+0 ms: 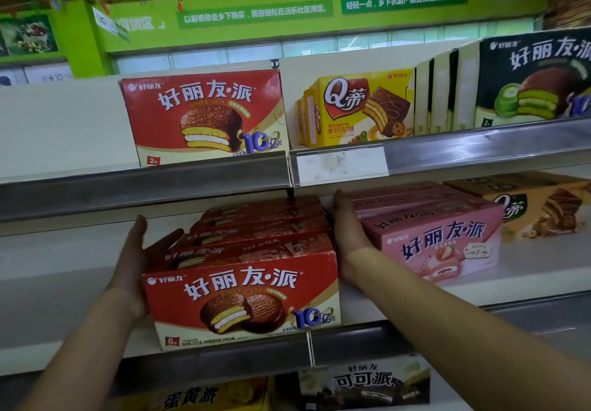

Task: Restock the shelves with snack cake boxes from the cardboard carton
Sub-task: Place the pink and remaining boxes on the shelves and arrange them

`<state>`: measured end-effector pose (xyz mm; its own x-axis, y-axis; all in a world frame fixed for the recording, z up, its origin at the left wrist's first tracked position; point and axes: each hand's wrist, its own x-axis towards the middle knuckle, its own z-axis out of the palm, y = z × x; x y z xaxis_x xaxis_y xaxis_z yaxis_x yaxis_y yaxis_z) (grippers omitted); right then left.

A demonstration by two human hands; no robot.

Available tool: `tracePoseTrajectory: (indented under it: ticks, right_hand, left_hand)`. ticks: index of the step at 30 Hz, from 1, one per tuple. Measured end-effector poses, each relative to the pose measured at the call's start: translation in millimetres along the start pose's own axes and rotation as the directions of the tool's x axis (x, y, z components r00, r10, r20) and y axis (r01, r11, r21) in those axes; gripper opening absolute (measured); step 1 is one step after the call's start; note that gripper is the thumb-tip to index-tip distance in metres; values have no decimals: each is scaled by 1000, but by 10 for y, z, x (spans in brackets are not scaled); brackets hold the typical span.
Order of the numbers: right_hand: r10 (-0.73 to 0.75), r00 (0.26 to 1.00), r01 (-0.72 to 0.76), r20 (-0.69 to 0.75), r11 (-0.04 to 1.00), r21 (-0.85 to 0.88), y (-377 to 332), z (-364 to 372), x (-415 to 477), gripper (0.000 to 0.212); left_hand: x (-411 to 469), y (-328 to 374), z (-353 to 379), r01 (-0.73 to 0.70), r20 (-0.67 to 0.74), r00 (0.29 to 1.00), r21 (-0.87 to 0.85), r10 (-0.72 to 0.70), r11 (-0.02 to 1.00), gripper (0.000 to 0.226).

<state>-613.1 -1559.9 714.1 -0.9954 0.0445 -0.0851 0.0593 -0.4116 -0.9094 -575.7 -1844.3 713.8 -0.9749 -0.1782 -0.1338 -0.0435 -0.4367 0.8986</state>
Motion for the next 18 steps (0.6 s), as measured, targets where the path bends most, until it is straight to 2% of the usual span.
tracePoseTrajectory:
  ticks: [2, 5, 7, 11, 14, 16, 18]
  right_hand:
    - [-6, 1000, 5, 14, 999, 32, 16, 25, -33, 59]
    - [-30, 999, 32, 35, 998, -60, -48, 20, -124, 63]
    - [-41, 998, 44, 53, 997, -70, -73, -48, -170, 58]
    - [-122, 989, 134, 86, 981, -141, 97, -187, -379, 62]
    - [-177, 978, 192, 111, 971, -139, 342, -309, -510, 47]
    - [-151, 983, 166, 108, 974, -152, 401, -266, -582, 35]
    - [-119, 989, 132, 90, 979, -153, 448, -232, -542, 43]
  left_hand:
    - [-103, -51, 1, -24, -34, 999, 47, 25, 999, 80]
    - [-216, -142, -5, -95, 5, 995, 36, 95, 995, 82]
    - [-219, -202, -9, -107, -9, 994, 18, 107, 994, 80]
    - [-294, -313, -57, -102, 25, 994, 0, 102, 995, 74]
    - [-325, -406, -74, -93, 30, 995, 31, 92, 995, 63]
    - [-331, -429, -45, -100, 22, 995, 35, 99, 994, 61]
    - [-305, -428, -25, -102, 21, 995, 35, 101, 994, 63]
